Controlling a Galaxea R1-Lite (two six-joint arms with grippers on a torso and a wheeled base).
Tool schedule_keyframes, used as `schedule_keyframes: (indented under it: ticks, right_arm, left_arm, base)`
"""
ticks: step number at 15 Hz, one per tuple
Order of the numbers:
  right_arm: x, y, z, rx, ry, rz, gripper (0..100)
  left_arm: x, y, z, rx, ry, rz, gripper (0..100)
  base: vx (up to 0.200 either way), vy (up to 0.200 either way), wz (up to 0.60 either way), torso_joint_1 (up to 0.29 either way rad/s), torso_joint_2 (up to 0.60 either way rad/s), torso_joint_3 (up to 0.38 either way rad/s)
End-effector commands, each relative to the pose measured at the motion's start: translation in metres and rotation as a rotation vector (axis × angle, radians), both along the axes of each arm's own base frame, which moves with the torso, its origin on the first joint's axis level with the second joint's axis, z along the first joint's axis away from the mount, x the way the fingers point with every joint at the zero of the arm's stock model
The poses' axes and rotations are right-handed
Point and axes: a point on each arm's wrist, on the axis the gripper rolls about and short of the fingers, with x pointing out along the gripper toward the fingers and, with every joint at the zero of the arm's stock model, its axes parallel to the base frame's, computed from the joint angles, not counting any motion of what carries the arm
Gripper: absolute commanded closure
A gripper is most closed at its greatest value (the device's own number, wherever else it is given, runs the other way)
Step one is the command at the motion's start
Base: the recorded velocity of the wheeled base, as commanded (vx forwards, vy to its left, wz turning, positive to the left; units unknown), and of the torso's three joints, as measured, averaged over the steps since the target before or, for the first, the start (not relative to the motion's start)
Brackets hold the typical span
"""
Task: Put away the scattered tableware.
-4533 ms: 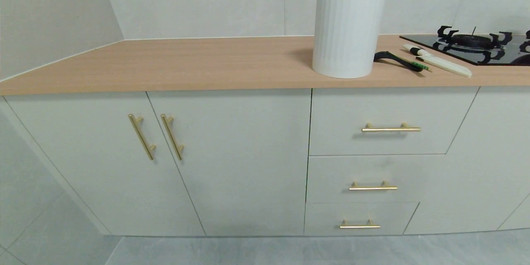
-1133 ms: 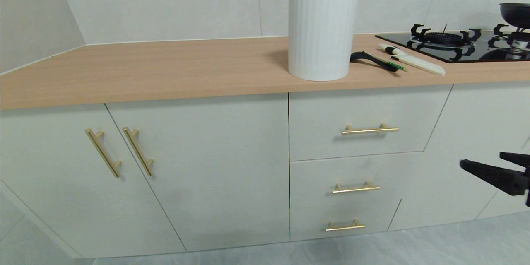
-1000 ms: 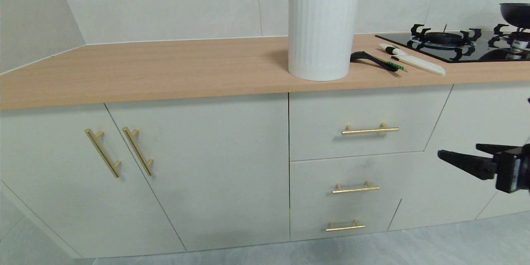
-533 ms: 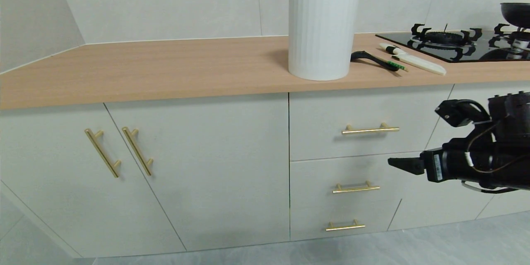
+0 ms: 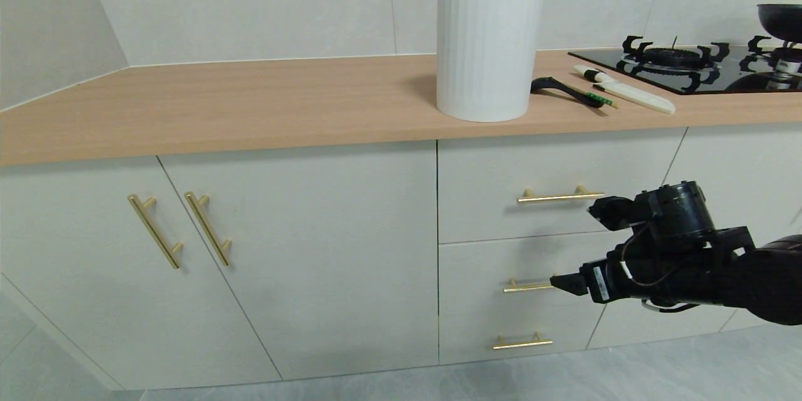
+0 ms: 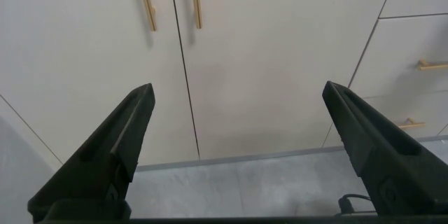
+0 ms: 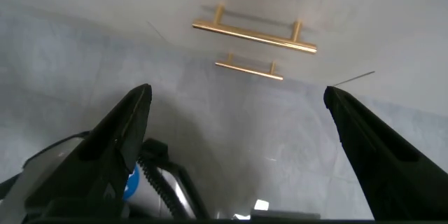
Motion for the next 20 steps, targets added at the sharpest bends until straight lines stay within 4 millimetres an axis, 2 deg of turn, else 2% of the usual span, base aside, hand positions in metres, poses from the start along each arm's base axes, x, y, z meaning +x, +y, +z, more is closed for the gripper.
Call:
schedule_keyframes:
  ticks: [1,5,9,16,20]
  right_arm:
    - [0.015,0.003,-0.032,-0.029,0.052,-0.033,0]
    - [0.041,0.001,-0.073,-0.050,0.012,-0.144,0]
    - [0.059,-0.008,-0.101,-0.035,-0.036,-0.191,0]
    - [0.080,-0.007,-0.129,-0.045,-0.132,-0.253,0]
    - [0.089,-0.003,-0.127,0.023,-0.149,-0.295,0]
  left_arm:
    - [0.000,0.000,0.000,0.000,0.000,-0.001,0]
    - [0.000,0.000,0.000,0.000,0.000,-0.001,0]
    - [0.000,0.000,0.000,0.000,0.000,-0.001,0]
    - [0.000,0.000,0.000,0.000,0.000,-0.001,0]
    - [0.000,0.000,0.000,0.000,0.000,-0.001,0]
  base:
    - [0.000,0.000,0.00,0.000,0.00,0.000]
    - [0.000,0.000,0.00,0.000,0.00,0.000]
    - [0.000,0.000,0.00,0.000,0.00,0.000]
    - [0.000,0.000,0.00,0.000,0.00,0.000]
    - [0.000,0.000,0.00,0.000,0.00,0.000]
